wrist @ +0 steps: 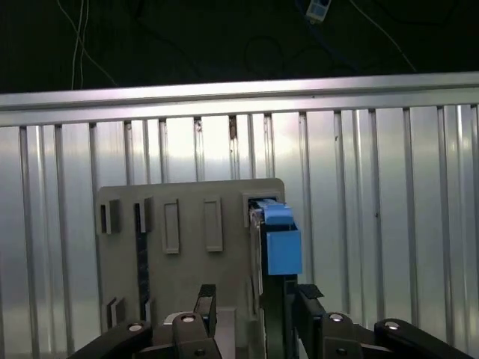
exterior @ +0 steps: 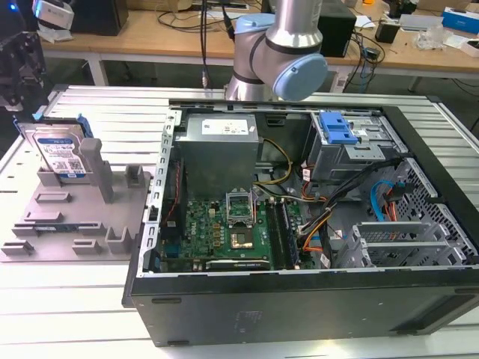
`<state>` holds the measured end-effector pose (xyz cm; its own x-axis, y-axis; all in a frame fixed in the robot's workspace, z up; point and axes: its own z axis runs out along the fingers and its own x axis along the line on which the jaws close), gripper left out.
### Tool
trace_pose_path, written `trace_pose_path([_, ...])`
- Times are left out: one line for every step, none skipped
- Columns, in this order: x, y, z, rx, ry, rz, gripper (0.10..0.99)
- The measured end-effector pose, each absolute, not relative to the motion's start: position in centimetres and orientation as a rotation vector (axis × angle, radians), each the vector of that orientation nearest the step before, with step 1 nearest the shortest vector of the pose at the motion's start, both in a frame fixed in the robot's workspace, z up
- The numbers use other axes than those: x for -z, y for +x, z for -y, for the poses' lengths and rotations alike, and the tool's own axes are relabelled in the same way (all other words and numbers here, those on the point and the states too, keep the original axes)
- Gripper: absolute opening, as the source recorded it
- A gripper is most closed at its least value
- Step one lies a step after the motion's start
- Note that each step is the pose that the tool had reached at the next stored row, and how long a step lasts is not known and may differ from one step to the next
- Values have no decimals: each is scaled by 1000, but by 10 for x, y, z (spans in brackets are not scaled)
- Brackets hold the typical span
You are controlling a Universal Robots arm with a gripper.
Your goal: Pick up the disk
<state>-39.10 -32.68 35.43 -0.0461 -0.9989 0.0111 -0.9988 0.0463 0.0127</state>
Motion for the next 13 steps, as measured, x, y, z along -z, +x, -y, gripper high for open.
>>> trace_pose_path([-354, -393, 325, 2, 2160, 2258, 541])
trace_pose_path([-354, -394, 324, 2, 2162, 2256, 541])
trace_pose_path([-354, -396, 322, 2, 2166, 2252, 541])
trace_pose_path([-353, -398, 322, 2, 2168, 2250, 541])
trace_pose_path([-353, -400, 320, 2, 2172, 2245, 541])
trace_pose_path([-352, -403, 319, 2, 2177, 2241, 541])
trace_pose_path([-352, -405, 319, 2, 2180, 2238, 541])
trace_pose_path([-351, -406, 318, 2, 2183, 2235, 541])
trace_pose_path([-351, -407, 318, 1, 2186, 2232, 541])
trace_pose_path([-351, -407, 318, 1, 2187, 2231, 541])
trace_pose_path([-351, -407, 318, 1, 2187, 2231, 541])
trace_pose_path([-351, -407, 318, 1, 2187, 2231, 541])
trace_pose_path([-351, -407, 318, 1, 2188, 2230, 541])
